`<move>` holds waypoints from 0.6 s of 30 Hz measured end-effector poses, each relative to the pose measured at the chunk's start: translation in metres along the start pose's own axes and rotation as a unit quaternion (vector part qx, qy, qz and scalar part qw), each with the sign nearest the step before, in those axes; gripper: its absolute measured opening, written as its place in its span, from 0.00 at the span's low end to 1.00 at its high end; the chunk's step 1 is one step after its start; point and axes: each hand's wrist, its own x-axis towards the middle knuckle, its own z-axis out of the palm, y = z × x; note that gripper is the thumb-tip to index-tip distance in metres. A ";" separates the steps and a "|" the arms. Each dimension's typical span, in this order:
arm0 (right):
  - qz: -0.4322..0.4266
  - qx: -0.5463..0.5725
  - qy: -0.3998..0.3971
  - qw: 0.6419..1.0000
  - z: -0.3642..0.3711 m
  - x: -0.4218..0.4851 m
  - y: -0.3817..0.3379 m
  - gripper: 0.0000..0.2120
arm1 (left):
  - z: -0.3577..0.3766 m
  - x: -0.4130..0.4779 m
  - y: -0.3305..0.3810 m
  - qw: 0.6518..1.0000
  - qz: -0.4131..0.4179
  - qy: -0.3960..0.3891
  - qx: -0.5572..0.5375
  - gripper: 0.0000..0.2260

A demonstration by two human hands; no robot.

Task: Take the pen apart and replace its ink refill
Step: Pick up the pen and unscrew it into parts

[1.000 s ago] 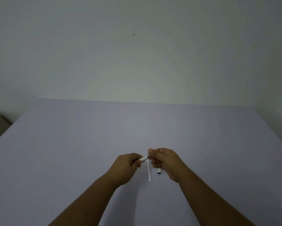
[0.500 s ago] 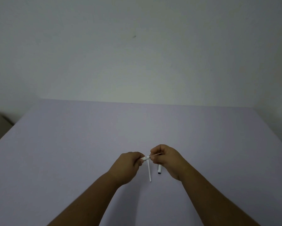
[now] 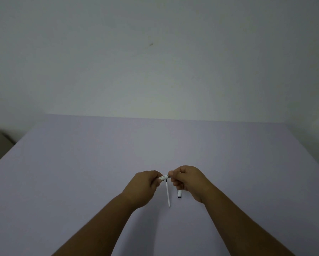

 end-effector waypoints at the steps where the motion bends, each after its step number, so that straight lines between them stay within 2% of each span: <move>1: -0.010 0.003 0.000 1.000 0.000 -0.001 -0.001 0.00 | 0.000 0.000 0.000 1.000 -0.001 0.001 -0.002 0.09; 3: -0.023 0.028 -0.008 0.999 0.000 -0.001 -0.002 0.06 | 0.000 0.000 0.000 1.000 -0.001 0.006 -0.002 0.09; 5: -0.005 0.062 -0.018 0.998 0.001 -0.002 -0.003 0.04 | 0.000 0.001 0.001 1.000 0.004 0.010 0.000 0.09; 7: 0.004 0.054 -0.013 0.998 0.003 -0.003 -0.004 0.06 | -0.001 0.001 0.001 1.000 0.008 0.011 0.003 0.08; 9: -0.006 0.030 0.002 1.000 0.003 -0.003 -0.004 0.01 | 0.000 0.002 0.002 1.000 0.005 0.008 0.002 0.09; 12: -0.020 0.055 -0.007 0.998 0.001 0.000 -0.003 0.09 | -0.001 0.002 0.003 1.000 -0.002 0.011 -0.002 0.09; 15: 0.005 0.091 -0.006 0.996 0.002 -0.002 -0.003 0.06 | -0.001 0.003 0.004 1.000 0.003 0.012 -0.002 0.08; 18: -0.014 0.085 0.012 0.996 0.002 -0.003 -0.005 0.02 | 0.000 0.004 0.004 1.000 -0.003 0.008 -0.005 0.08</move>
